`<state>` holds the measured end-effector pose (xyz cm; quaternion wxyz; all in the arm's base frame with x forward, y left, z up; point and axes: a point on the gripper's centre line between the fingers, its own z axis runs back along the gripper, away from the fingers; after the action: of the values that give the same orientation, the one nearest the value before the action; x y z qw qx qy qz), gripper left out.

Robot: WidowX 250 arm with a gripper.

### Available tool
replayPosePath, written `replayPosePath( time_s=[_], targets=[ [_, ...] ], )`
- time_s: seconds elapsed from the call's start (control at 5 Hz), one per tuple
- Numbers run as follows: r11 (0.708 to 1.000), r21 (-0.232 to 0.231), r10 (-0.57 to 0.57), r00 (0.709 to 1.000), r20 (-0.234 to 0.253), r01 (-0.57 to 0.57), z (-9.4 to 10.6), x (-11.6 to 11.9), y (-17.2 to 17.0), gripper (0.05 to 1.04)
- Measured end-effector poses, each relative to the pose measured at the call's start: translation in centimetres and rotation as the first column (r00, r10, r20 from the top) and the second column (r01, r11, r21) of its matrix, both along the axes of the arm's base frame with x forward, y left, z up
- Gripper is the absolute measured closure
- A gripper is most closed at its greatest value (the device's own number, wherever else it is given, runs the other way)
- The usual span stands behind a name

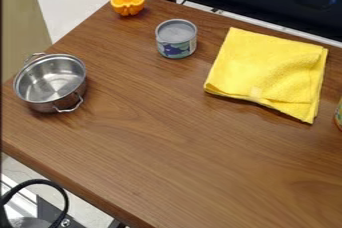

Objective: Moved can to the bottom left

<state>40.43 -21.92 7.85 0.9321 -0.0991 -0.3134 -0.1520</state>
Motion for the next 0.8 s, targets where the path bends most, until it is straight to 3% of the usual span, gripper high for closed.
replayPosePath(
  time_s=[0.2,0.4,0.8],
  targets=[
    [0.996,-0.031,0.090,0.995,0.032,-0.089,-0.2,0.4,-0.4,0.088],
    [0.994,-0.032,0.108,0.994,0.006,-0.108,-0.8,-0.2,-0.6,0.089],
    [0.984,-0.079,0.155,0.985,-0.081,-0.161,-3.6,-2.6,-0.4,0.089]
  ],
)
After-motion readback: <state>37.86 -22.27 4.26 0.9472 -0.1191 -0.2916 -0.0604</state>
